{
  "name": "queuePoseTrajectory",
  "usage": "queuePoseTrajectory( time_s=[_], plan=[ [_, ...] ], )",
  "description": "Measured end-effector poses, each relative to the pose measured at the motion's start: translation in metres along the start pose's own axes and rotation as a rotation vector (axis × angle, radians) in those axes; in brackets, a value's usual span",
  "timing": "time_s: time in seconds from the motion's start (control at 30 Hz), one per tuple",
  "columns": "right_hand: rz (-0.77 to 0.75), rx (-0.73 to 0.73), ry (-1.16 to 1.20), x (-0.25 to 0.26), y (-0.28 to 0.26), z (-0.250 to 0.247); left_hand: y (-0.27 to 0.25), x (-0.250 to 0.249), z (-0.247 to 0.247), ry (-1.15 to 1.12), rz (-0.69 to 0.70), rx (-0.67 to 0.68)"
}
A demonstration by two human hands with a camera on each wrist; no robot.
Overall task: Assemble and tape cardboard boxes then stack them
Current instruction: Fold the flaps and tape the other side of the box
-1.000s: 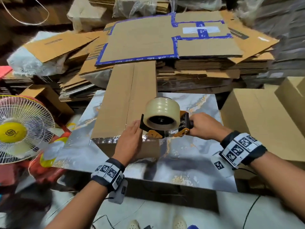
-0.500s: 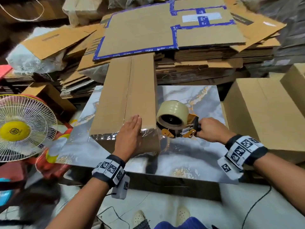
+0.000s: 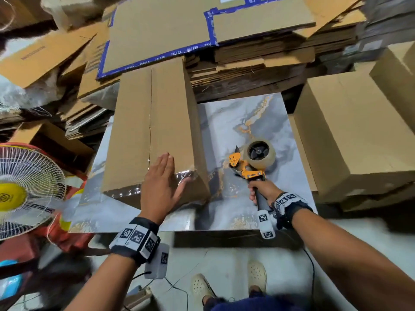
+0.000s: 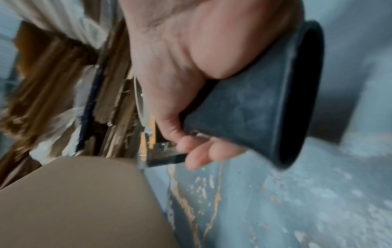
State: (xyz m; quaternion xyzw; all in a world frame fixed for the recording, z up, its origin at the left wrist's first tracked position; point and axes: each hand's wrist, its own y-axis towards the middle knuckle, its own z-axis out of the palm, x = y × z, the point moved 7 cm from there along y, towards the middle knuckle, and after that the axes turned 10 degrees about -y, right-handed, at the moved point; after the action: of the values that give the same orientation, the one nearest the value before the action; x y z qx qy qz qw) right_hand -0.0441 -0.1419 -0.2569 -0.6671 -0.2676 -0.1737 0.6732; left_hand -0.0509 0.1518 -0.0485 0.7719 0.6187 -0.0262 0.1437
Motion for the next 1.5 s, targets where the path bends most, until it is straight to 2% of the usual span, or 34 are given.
queuePoseTrajectory(
  time_s=[0.1,0.17,0.23,0.33,0.4,0.47,0.63,0.7,0.77,0.9,1.0,1.1,1.2,1.3,1.43,1.5],
  plan=[
    [-0.003,-0.038,0.025,-0.013,0.009,-0.004,-0.001,0.0,-0.001,0.003,-0.015,0.01],
    [-0.043,-0.068,-0.039,-0.017,0.017,-0.009,-0.001,-0.001,-0.001,0.011,-0.014,0.016],
    [-0.062,-0.128,-0.291,-0.011,0.02,-0.019,-0.002,-0.002,-0.002,0.023,-0.017,0.024],
    [-0.098,-0.293,-0.783,0.028,-0.024,-0.034,-0.001,-0.003,-0.002,0.025,-0.026,0.029],
    [-0.127,-0.476,-0.883,0.056,-0.055,-0.041,-0.001,-0.003,-0.002,0.026,-0.027,0.03],
    [-0.246,-0.58,-0.837,0.082,-0.073,-0.033,-0.003,-0.004,-0.002,0.043,-0.007,0.037],
    [-0.721,-0.479,-0.398,0.143,-0.107,0.029,-0.006,-0.006,-0.002,0.066,0.029,0.06],
    [-0.829,-0.39,-0.268,0.163,-0.119,0.06,-0.006,-0.005,-0.001,0.052,0.025,0.066],
    [-0.844,-0.298,-0.158,0.175,-0.123,0.086,-0.006,-0.005,0.0,0.037,0.012,0.064],
    [-0.847,-0.209,-0.031,0.187,-0.116,0.118,-0.004,-0.009,0.002,0.055,-0.028,0.039],
    [-0.925,-0.133,0.099,0.193,-0.114,0.134,-0.003,-0.01,0.003,0.047,-0.033,0.027],
    [-0.984,-0.056,0.113,0.19,-0.112,0.154,-0.004,-0.009,0.003,0.035,-0.015,0.016],
    [-0.921,0.007,0.182,0.183,-0.096,0.165,-0.005,-0.007,0.005,0.046,0.018,0.029],
    [-0.828,-0.006,0.071,0.167,-0.075,0.164,-0.007,-0.003,0.007,0.083,0.051,0.069],
    [-0.657,-0.045,-0.393,0.131,-0.041,0.156,-0.008,-0.002,0.007,0.088,0.07,0.07],
    [-0.663,-0.05,-0.327,0.136,-0.051,0.146,-0.008,-0.003,0.007,0.097,0.071,0.062]
  ],
)
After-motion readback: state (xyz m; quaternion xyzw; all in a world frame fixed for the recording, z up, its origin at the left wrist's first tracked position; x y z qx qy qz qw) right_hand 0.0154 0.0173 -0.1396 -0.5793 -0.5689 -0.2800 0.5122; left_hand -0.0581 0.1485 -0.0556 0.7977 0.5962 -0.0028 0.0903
